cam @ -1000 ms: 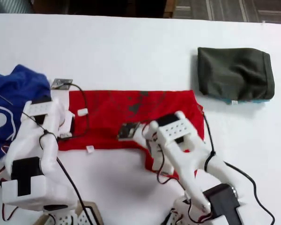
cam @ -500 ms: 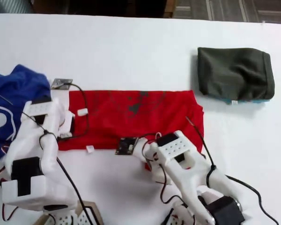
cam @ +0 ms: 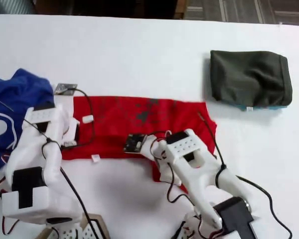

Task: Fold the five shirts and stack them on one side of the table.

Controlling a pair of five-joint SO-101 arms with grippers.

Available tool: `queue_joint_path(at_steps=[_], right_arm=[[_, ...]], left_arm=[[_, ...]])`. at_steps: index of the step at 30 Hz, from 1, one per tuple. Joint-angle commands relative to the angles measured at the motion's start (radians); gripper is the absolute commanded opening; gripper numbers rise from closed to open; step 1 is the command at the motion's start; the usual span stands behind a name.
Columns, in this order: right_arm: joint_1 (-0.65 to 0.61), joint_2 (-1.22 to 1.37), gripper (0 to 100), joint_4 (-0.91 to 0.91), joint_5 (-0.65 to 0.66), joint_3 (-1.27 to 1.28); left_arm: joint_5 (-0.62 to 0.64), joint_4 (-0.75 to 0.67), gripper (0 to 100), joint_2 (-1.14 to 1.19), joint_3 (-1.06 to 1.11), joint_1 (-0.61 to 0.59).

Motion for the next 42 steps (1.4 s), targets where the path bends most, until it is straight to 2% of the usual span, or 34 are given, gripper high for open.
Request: queue_joint_path(at_steps=[1,8,12,15,18,25,31,36,42], right_arm=[[-0.001,0.056,1.9,0.027,0.002,0.008],[0.024,0.056,1.8,0.104,0.011,-0.109],[0.131,0.059,1.8,0.255,0.141,-0.307],[0.229,0.067,1.8,0.326,0.183,-0.476],[0.274,0.067,1.8,0.34,0.184,-0.609],[0.246,0.188,2.4,0.285,0.181,-0.746],[0.252,0.414,20.0,0.282,0.176,-0.904],[0.302,0.541,20.8,0.277,0.058,-1.142],[0.343,0.591,20.8,0.326,-0.172,-1.364]], left_arm=[[-0.003,-0.037,3,0.009,0.001,0.003],[-0.005,-0.038,3,0.009,0.001,0.003],[-0.005,-0.038,3,0.009,0.001,0.003],[-0.005,-0.038,3,0.009,0.001,0.003],[-0.005,-0.04,3,0.009,0.001,0.003],[0.0,-0.04,3,0.009,0.001,0.003],[0.002,-0.04,3,0.009,0.001,0.003],[0.002,-0.04,3,0.009,0.001,0.003],[0.002,-0.04,3,0.009,0.001,0.003]])
